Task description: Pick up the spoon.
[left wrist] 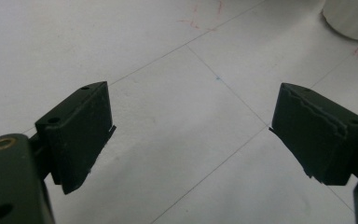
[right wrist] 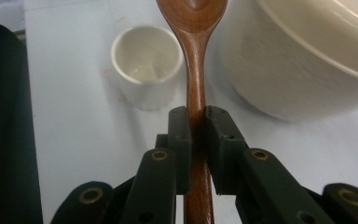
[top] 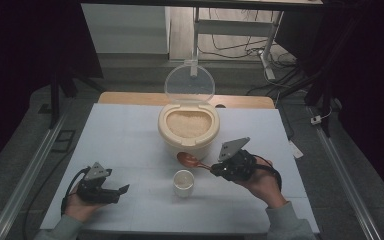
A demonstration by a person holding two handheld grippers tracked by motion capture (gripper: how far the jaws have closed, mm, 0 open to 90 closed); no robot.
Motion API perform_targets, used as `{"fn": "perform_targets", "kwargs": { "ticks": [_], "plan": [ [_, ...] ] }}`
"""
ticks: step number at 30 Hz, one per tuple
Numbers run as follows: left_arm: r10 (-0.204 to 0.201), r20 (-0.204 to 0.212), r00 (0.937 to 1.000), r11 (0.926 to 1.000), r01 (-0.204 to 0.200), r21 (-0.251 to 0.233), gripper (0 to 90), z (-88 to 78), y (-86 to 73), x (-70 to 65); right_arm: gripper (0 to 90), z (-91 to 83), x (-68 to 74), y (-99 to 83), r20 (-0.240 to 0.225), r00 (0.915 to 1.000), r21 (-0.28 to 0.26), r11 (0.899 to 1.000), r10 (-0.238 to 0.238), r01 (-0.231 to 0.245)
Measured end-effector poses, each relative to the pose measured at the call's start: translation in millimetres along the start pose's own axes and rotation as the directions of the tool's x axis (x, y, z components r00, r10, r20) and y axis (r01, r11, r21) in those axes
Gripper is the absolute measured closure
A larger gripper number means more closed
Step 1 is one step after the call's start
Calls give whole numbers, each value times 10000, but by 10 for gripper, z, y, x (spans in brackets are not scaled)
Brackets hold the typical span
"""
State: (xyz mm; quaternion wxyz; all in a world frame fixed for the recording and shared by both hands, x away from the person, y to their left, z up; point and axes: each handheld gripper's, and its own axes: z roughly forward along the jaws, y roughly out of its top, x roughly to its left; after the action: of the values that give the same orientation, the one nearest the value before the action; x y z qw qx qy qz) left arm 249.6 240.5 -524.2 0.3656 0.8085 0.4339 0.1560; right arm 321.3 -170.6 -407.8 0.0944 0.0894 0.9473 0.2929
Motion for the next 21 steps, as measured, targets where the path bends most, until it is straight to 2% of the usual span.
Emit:
{"fn": "perform_targets", "kwargs": {
  "ticks": [5, 16, 21],
  "plan": [
    [12, 22, 10000, 10000, -12, 41, 123, 7, -5, -7, 802, 102, 51, 57, -119, 9993, 179, 9992, -358, 360],
    [97, 72, 9999, 9999, -97, 24, 124, 10, 11, -24, 802, 201, 99, 99, -227, 9981, 281, 9979, -574, 580],
    [564, 120, 9983, 9984, -563, -53, 138, -19, 95, -90, 802, 212, 105, 106, -188, 9980, 279, 9977, -605, 611]
  ]
}}
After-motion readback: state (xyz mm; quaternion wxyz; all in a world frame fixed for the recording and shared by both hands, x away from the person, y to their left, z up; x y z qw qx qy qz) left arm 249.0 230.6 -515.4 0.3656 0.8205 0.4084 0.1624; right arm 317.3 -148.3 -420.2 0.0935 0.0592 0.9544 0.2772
